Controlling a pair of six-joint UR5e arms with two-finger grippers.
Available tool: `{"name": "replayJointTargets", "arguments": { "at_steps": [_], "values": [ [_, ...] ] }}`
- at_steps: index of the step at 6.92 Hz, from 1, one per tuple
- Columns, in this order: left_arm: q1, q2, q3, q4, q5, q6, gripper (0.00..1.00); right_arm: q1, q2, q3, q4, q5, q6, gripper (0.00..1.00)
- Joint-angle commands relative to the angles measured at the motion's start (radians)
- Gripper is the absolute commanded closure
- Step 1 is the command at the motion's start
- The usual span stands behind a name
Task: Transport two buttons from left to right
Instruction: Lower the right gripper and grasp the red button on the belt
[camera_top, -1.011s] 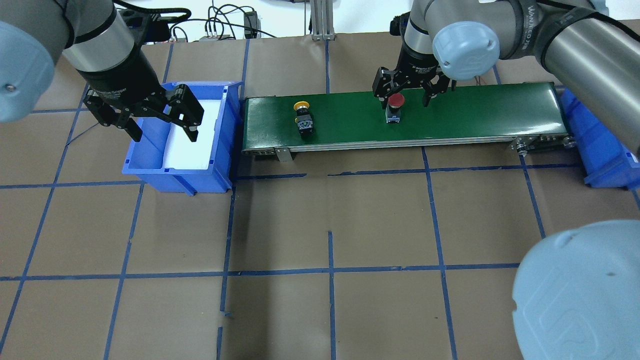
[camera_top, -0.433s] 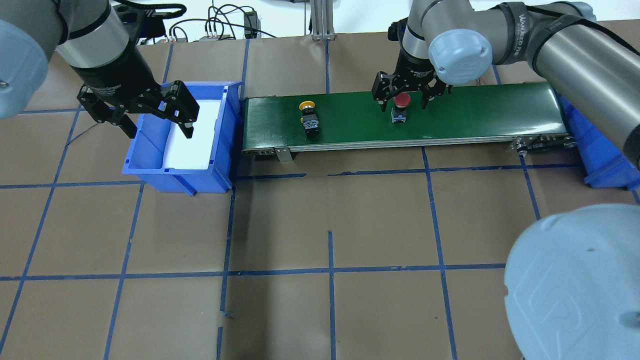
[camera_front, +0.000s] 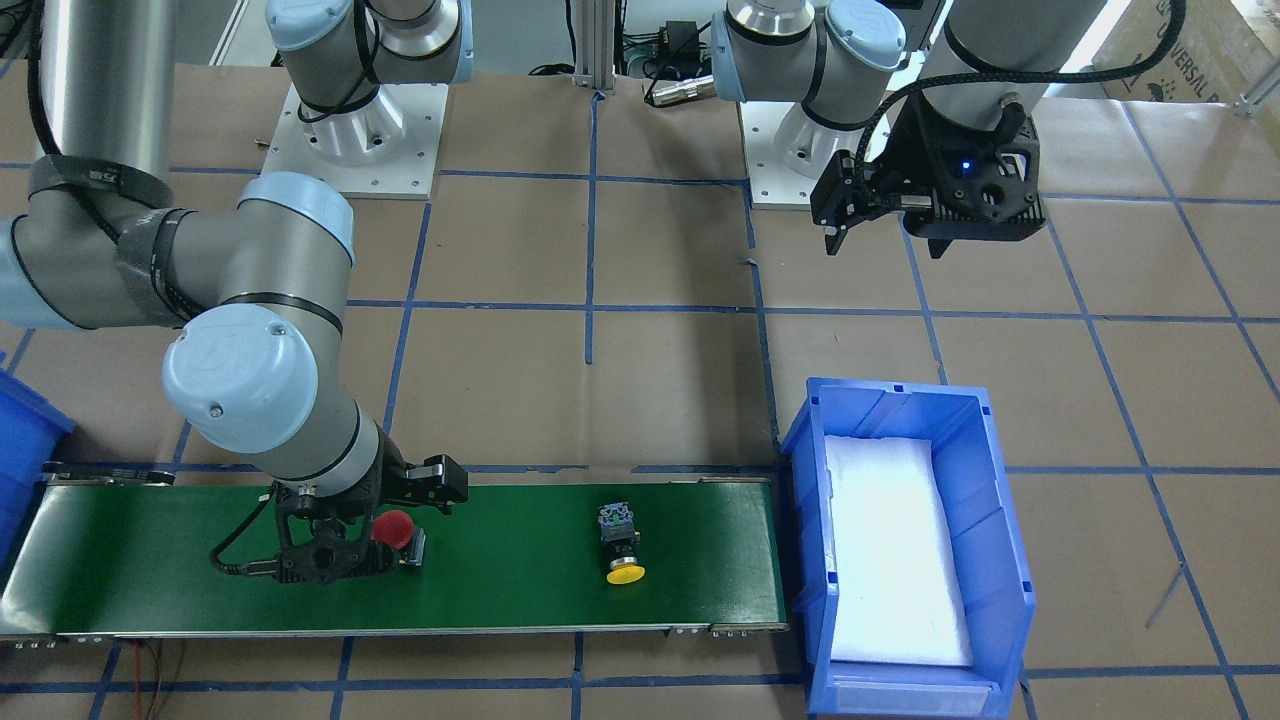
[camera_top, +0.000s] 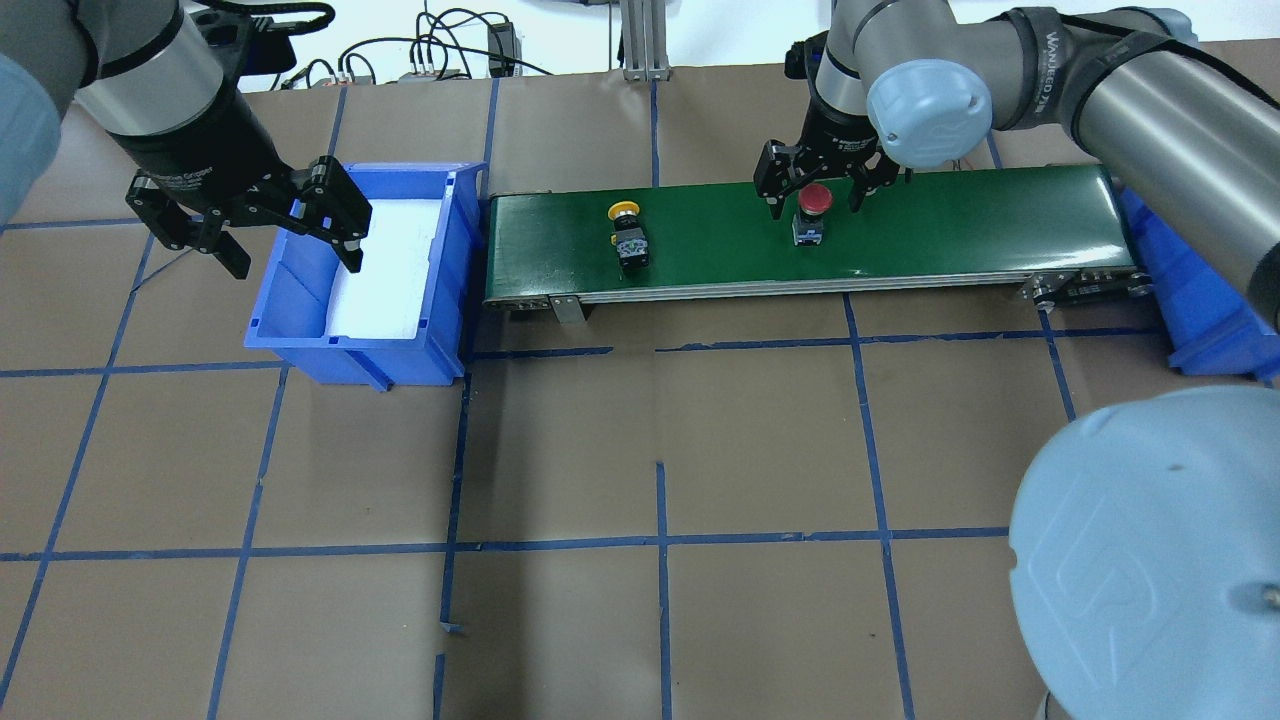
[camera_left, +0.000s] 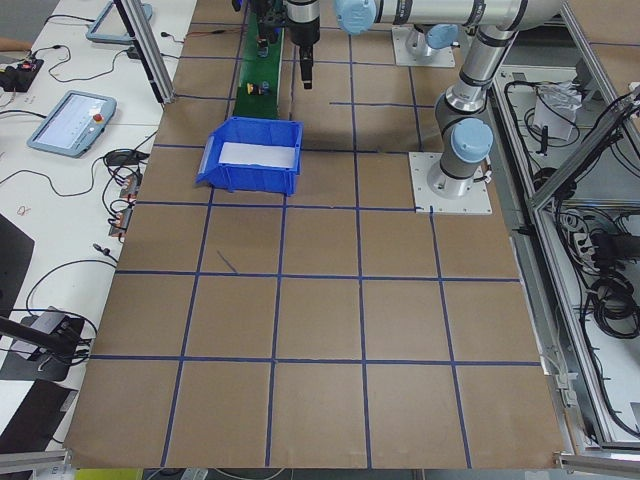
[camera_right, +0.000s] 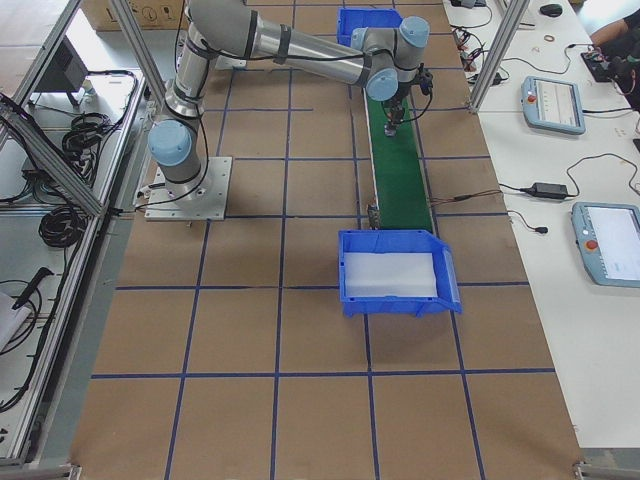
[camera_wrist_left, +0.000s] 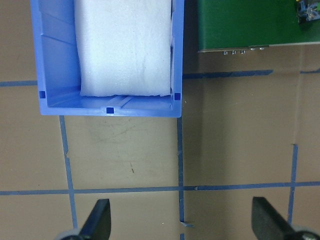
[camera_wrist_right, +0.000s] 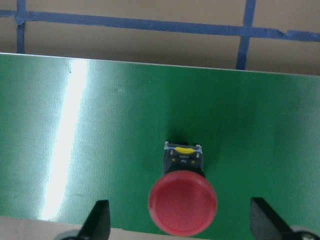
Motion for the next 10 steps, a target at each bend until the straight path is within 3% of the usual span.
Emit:
{"name": "replayJointTargets", "arguments": {
  "at_steps": [1, 2, 3, 7, 10],
  "values": [
    [0.000, 0.002, 0.000, 0.000, 0.005, 0.003, 0.00, -0.041, 0.001, -0.002, -0.008, 0.000, -0.029, 0.39],
    [0.000, 0.002, -0.001, 0.000, 0.005, 0.003, 0.00, -0.048, 0.001, -0.002, -0.008, -0.001, -0.032, 0.59],
    [0.000, 0.002, 0.000, 0.000, 0.005, 0.005, 0.00, -0.050, 0.000, -0.009, -0.008, -0.003, -0.029, 0.68],
    [0.001, 0.000, 0.002, -0.003, 0.004, 0.005, 0.00, -0.048, -0.076, -0.052, 0.013, -0.002, 0.000, 0.69],
    [-0.009, -0.004, 0.006, -0.006, -0.002, -0.054, 0.00, 0.054, -0.121, -0.052, 0.023, -0.001, 0.141, 0.66]
  ]
}}
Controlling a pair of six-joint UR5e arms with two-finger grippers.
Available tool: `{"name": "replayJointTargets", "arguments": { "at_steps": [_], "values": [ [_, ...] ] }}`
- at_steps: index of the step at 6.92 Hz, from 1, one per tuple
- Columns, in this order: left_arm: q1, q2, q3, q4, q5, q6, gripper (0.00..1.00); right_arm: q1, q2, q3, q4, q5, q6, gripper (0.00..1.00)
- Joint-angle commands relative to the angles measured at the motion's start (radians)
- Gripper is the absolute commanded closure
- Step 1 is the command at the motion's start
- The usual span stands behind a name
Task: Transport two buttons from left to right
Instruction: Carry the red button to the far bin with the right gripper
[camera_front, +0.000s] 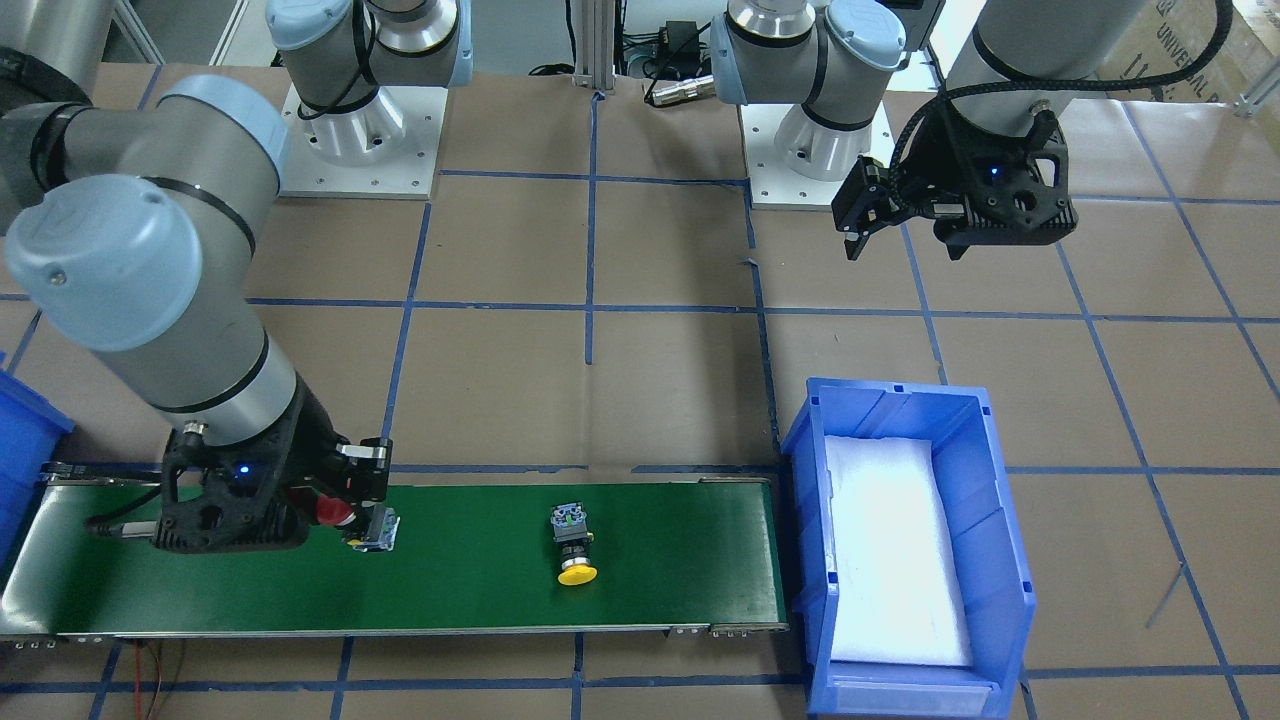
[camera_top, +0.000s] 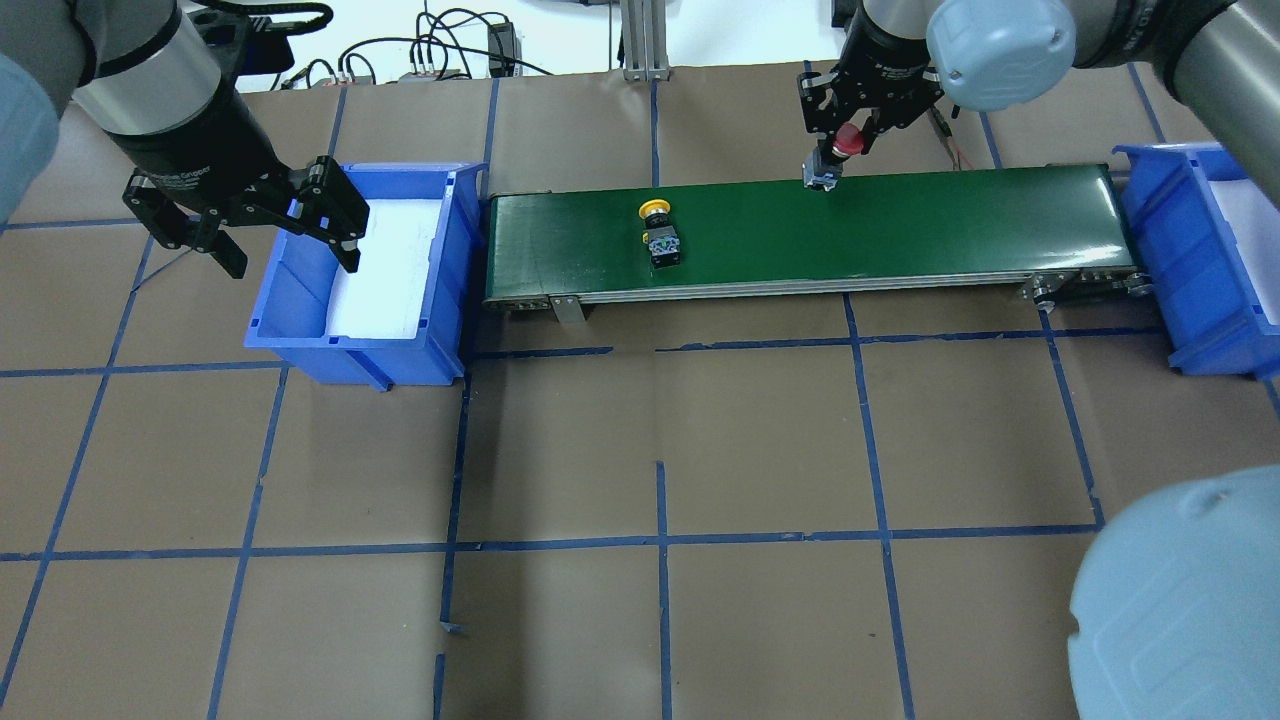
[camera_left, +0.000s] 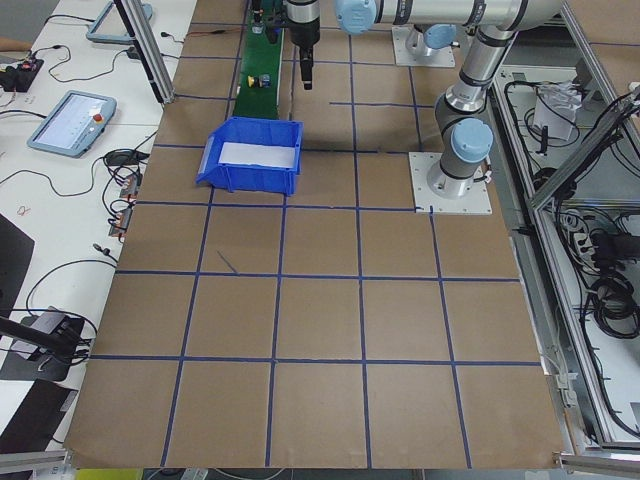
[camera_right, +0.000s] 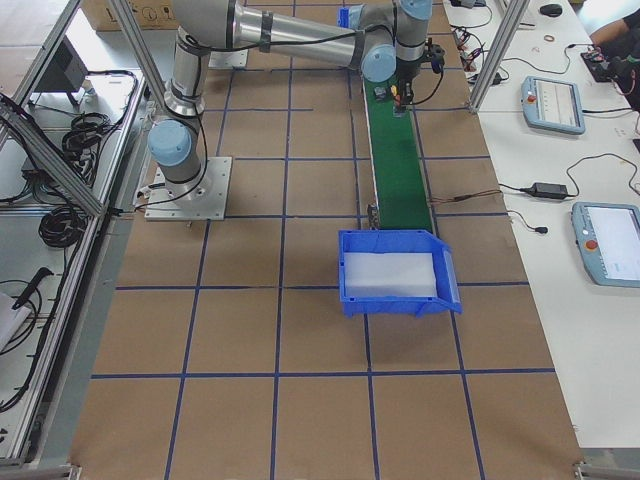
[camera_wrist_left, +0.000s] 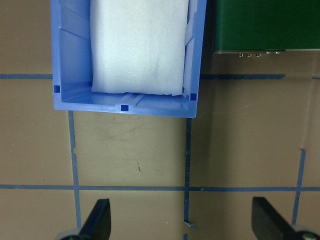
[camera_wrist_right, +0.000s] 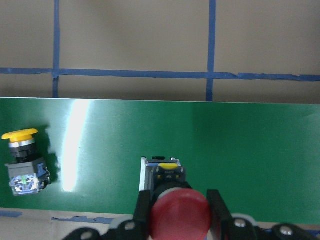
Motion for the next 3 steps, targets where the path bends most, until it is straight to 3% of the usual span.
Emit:
{"name": "replayJointTargets", "arguments": {
  "at_steps": [1, 3],
  "values": [
    [-0.047, -0.001, -0.006, -0.007, -0.005, -0.082, 0.00, 0.060, -0.007, 0.001, 0.001, -0.010, 0.077, 0.66],
    [-0.056, 0.002, -0.004, -0.002, 0.000, -0.070, 0.00, 0.005, -0.007, 0.006, 0.001, -0.066, -0.059, 0.67]
  ]
}}
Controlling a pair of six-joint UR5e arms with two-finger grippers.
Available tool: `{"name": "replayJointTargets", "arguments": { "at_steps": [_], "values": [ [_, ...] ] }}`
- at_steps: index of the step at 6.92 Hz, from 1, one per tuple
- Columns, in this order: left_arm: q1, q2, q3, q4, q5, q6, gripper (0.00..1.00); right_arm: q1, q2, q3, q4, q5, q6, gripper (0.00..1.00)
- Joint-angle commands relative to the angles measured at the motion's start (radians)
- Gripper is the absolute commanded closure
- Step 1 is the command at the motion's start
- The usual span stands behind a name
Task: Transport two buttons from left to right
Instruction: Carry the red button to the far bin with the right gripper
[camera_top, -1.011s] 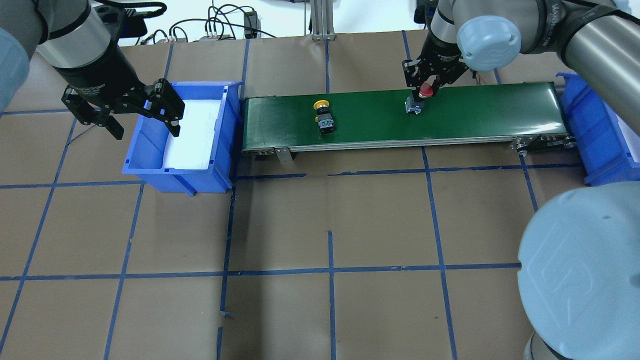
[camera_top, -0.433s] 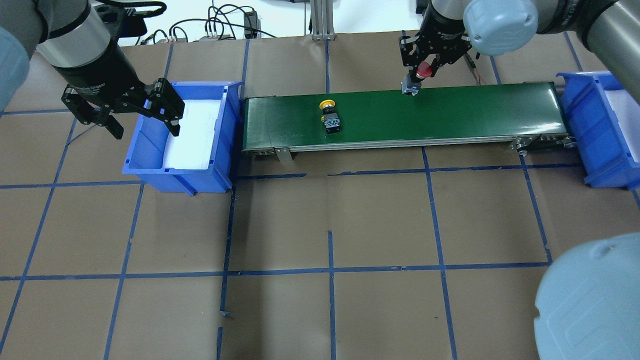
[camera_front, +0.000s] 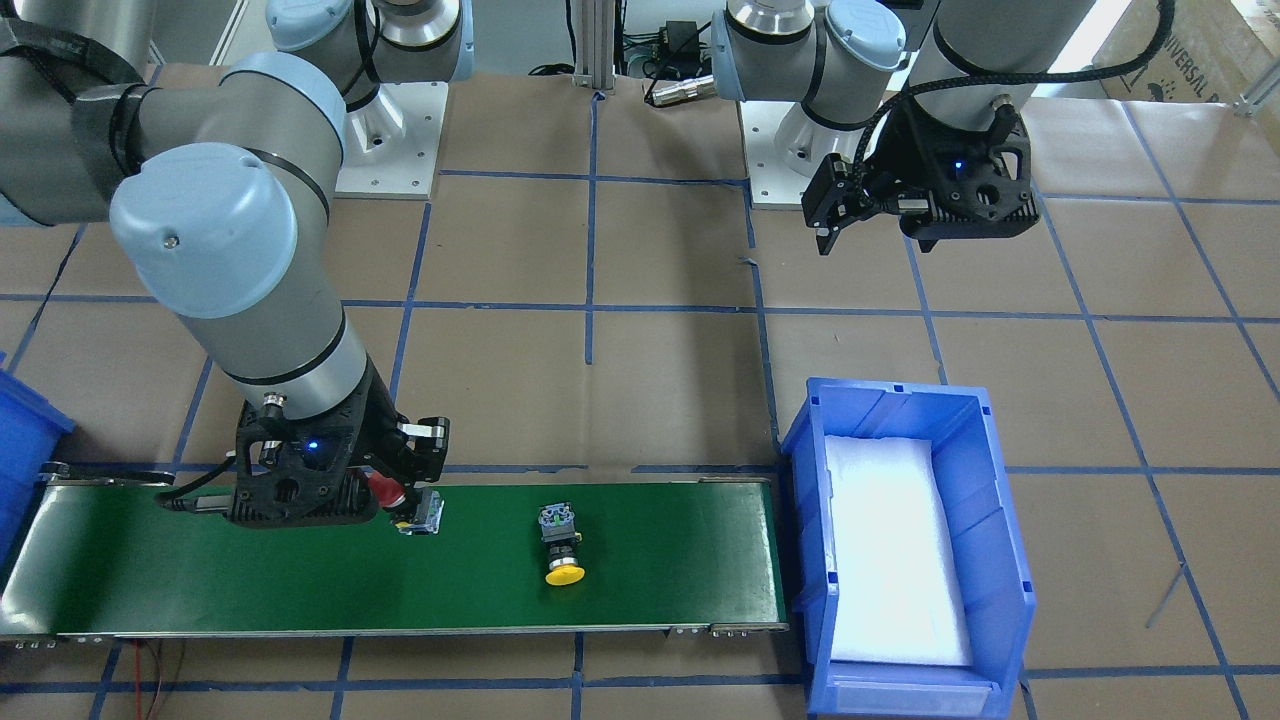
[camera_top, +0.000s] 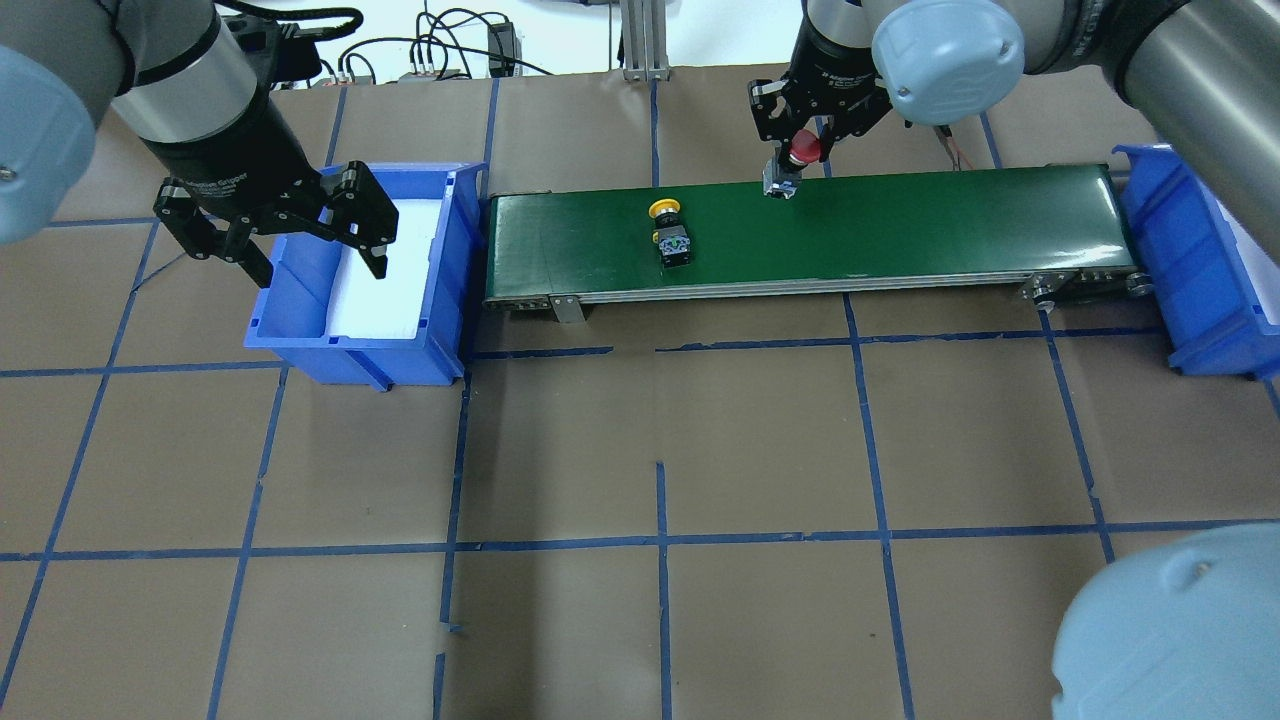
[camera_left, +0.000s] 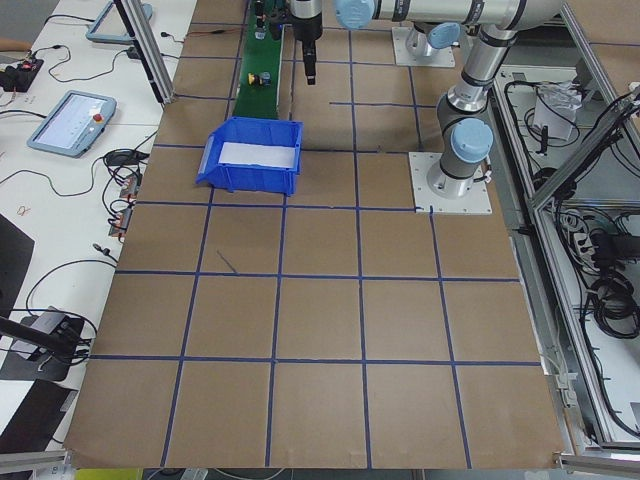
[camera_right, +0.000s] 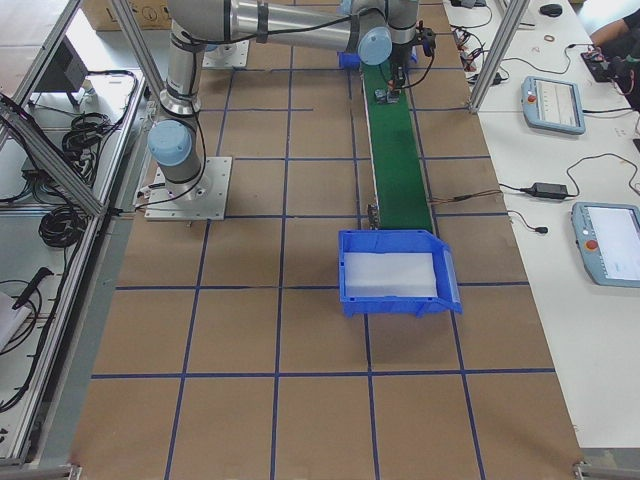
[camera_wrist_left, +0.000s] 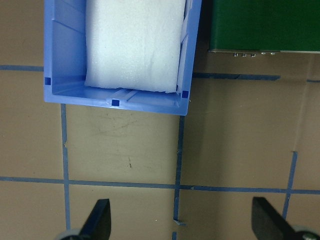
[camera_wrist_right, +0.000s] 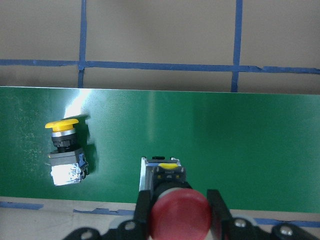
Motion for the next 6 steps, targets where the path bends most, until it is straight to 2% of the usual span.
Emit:
{"name": "replayJointTargets", "arguments": {
  "at_steps": [1, 2, 4, 6],
  "values": [
    [-0.007, 0.001, -0.003, 0.002, 0.003, -0.002, 0.00, -0.134, -0.033, 0.009, 0.008, -0.034, -0.187, 0.67],
    [-0.007, 0.001, -0.003, 0.005, 0.004, -0.001, 0.00, -0.237, -0.058, 0.008, 0.062, -0.034, -0.314, 0.68],
    [-0.005, 0.001, -0.004, 0.005, 0.003, -0.001, 0.00, -0.461, -0.066, -0.007, 0.065, -0.045, -0.652, 0.68],
    [-0.004, 0.001, -0.004, 0.000, 0.003, -0.001, 0.00, -0.625, -0.050, -0.011, 0.047, -0.045, -0.868, 0.68]
  ]
}}
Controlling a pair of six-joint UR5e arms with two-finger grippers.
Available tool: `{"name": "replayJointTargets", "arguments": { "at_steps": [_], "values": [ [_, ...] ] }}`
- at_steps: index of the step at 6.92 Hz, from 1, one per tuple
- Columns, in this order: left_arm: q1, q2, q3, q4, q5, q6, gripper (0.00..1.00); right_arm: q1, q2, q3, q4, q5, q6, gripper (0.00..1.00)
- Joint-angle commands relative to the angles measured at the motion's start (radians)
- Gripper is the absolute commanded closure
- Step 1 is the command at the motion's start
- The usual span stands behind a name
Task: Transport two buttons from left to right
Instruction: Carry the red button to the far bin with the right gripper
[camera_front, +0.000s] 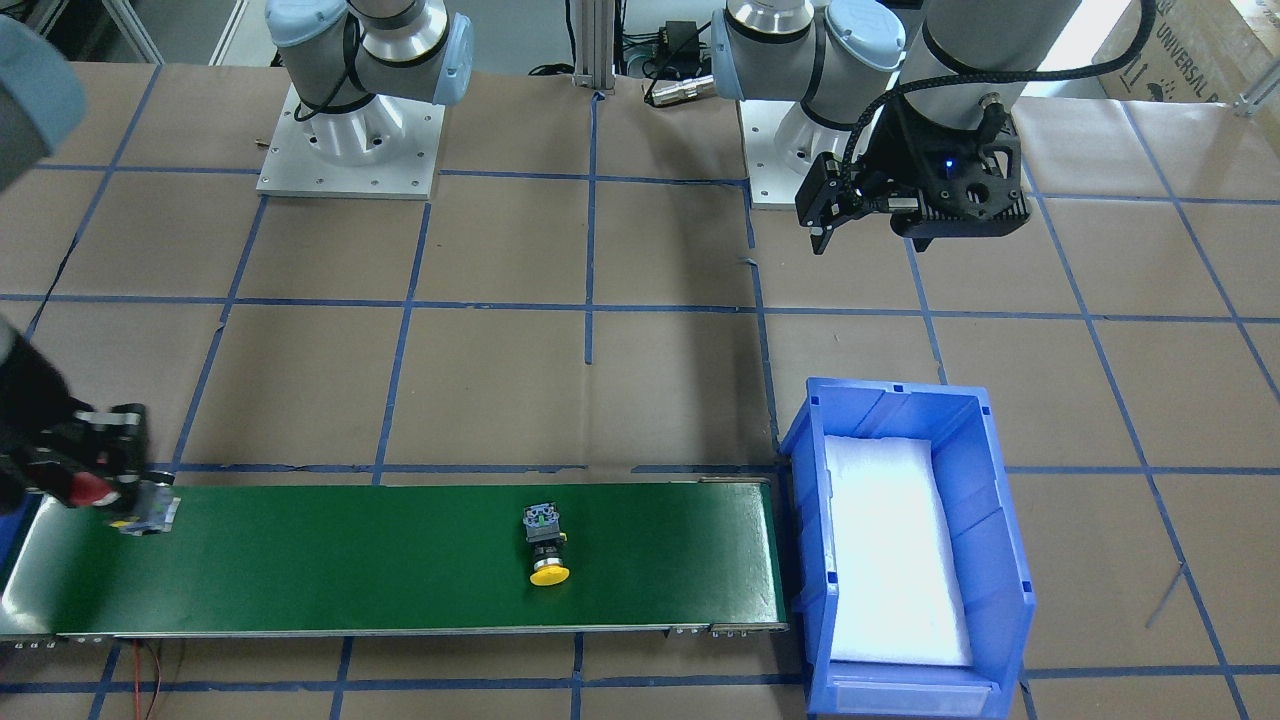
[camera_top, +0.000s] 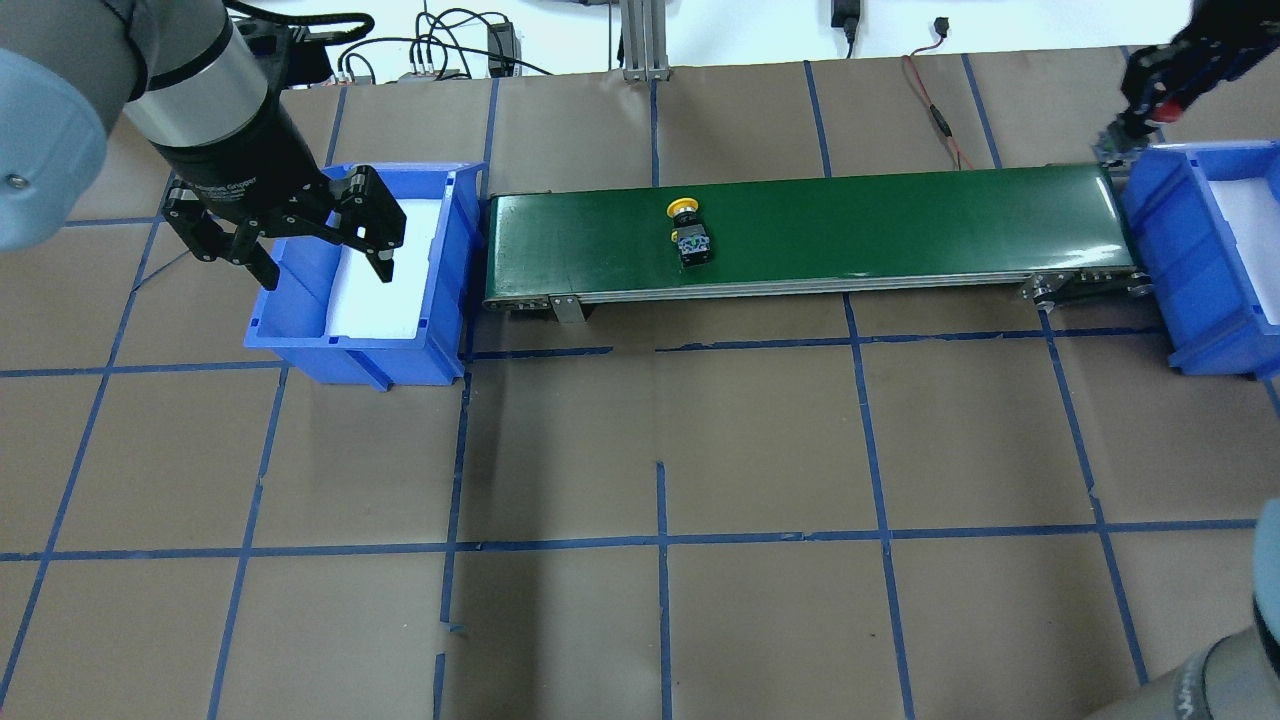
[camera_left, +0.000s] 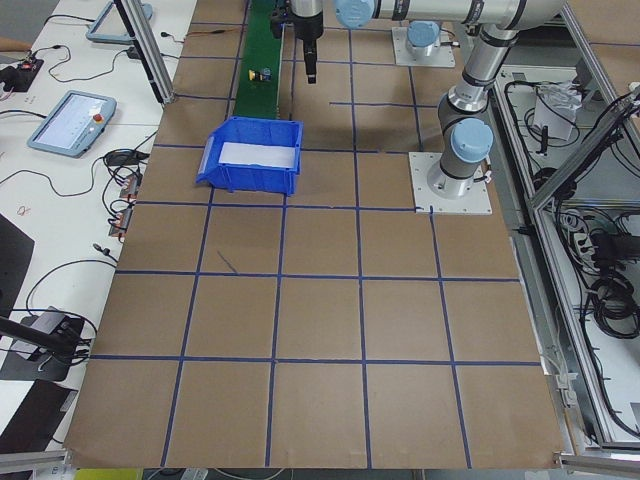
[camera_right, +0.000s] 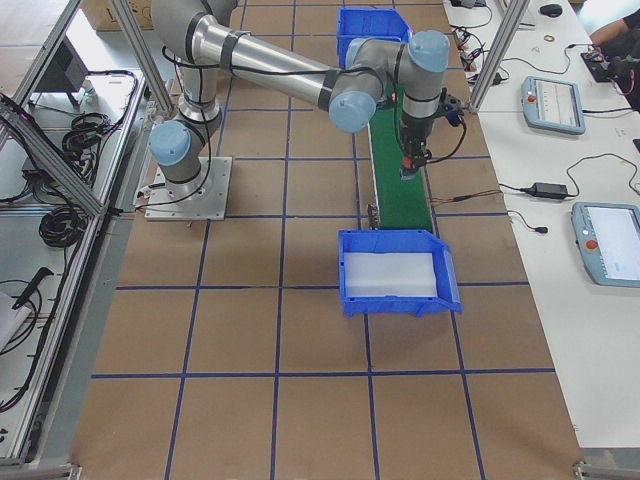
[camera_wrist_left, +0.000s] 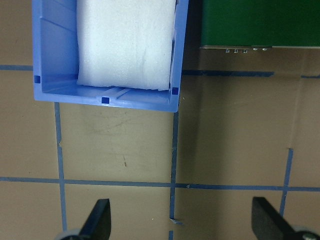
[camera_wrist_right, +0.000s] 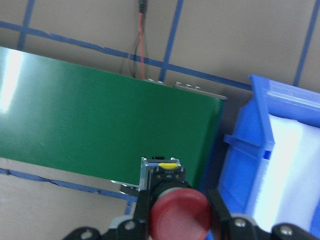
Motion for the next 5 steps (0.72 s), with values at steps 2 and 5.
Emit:
{"name": "replayJointTargets", "arguments": {
  "at_steps": [2, 5],
  "values": [
    [0.002, 0.000, 0.000, 0.002, 0.000, 0.000, 0.00, -0.182, 0.101, -0.089, -0.021, -0.058, -0.274, 0.68],
    [0.025, 0.000, 0.001, -0.004, -0.001, 0.012, 0.00, -0.251, 0.208, -0.097, -0.173, -0.112, -0.344, 0.68]
  ]
}}
